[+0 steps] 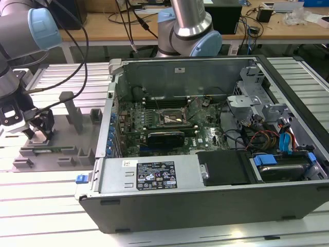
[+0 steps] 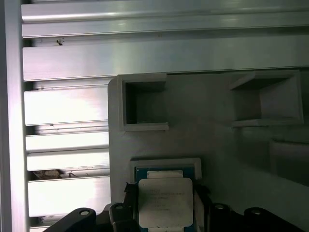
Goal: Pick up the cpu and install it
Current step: 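Pick up the cpu and move it towards the insertion slot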
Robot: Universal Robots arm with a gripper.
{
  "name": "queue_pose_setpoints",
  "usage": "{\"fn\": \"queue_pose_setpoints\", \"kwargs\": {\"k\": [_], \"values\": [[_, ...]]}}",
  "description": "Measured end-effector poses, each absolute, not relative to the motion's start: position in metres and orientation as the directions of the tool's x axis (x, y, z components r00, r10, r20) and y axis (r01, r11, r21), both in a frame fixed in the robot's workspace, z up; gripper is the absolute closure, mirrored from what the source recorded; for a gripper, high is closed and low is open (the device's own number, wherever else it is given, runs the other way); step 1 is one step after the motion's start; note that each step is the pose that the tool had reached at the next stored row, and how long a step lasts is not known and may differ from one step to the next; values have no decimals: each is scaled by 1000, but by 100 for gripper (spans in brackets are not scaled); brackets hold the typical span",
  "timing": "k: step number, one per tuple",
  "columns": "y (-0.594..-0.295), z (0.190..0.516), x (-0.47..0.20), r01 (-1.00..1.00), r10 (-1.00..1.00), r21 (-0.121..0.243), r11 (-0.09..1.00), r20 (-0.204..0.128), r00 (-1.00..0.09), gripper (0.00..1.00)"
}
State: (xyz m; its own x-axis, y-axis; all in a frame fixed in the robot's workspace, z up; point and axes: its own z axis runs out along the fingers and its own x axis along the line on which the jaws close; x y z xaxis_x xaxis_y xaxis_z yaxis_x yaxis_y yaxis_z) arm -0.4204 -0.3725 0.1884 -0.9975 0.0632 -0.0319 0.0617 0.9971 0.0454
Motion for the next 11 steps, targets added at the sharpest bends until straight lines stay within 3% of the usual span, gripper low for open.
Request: {"fn": "queue_pose_setpoints", "kwargs": {"k": [11], "values": [[-372,208,-420,62,63,46,997,-32,-997,45]]}}
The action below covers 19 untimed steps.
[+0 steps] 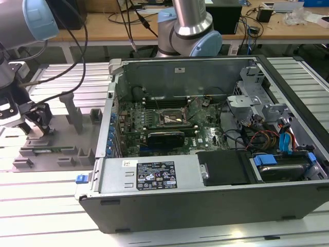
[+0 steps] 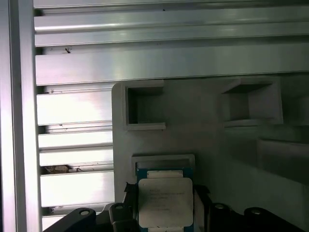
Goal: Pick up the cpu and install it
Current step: 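Pick up the cpu and move it towards the insertion slot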
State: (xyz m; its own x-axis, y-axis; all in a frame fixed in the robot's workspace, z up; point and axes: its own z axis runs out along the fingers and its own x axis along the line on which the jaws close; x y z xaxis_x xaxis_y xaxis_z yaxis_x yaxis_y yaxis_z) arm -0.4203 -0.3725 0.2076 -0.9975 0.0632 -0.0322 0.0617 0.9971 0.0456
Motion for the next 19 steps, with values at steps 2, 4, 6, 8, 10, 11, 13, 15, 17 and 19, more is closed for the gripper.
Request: {"fn": "queue_pose_setpoints", "kwargs": {"k": [2,4,6,8,10,11,13,15,17,19], "values": [[-373,210,-420,62,63,45,997,-32,-997,45],[-372,214,-420,62,63,46,997,-32,-997,45],[-372,219,-420,62,63,46,997,-32,-997,45],[-372,224,-420,62,63,46,997,-32,-997,45],[-372,231,-420,62,63,46,997,-32,-997,45],[-372,233,-420,62,63,46,997,-32,-997,45],[-372,239,-420,62,63,46,997,-32,-997,45],[-371,247,-420,62,63,46,997,-32,-997,45],[-371,257,-420,62,63,46,997,-32,-997,45],[-370,263,-420,62,63,46,997,-32,-997,45]]}}
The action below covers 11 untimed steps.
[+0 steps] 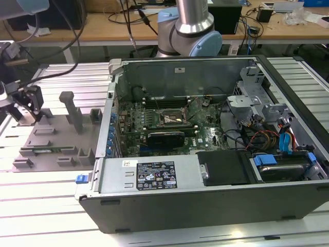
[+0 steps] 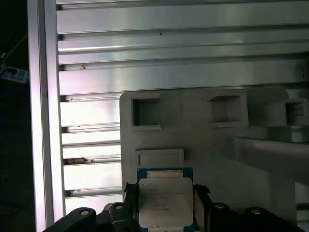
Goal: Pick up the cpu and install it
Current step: 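Pick up the cpu and move it towards the insertion slot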
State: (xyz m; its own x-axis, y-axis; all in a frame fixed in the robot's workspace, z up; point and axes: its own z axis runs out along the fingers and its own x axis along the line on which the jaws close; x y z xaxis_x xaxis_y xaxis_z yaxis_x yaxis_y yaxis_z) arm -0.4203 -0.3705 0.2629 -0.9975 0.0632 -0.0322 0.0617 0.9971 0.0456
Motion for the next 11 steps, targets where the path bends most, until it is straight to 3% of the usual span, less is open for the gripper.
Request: {"fn": "queue_pose_setpoints", "kwargs": {"k": [11], "values": [[-367,302,-420,62,63,46,997,-32,-997,45]]}}
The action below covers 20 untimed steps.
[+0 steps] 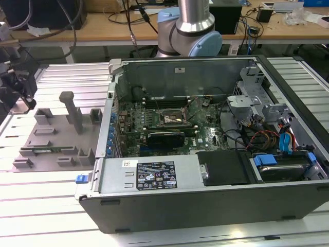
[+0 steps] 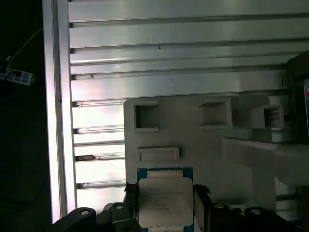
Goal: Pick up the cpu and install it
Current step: 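Pick up the cpu and move it towards the insertion slot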
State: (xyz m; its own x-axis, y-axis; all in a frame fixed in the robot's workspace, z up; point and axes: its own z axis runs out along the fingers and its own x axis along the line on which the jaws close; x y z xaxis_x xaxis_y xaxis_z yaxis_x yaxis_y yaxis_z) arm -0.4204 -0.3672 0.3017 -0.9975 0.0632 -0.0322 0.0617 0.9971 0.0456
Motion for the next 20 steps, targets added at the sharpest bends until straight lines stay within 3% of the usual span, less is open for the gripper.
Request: {"fn": "queue_pose_setpoints", "kwargs": {"k": [20], "values": [[-361,371,-420,62,63,46,997,-32,-997,45]]}}
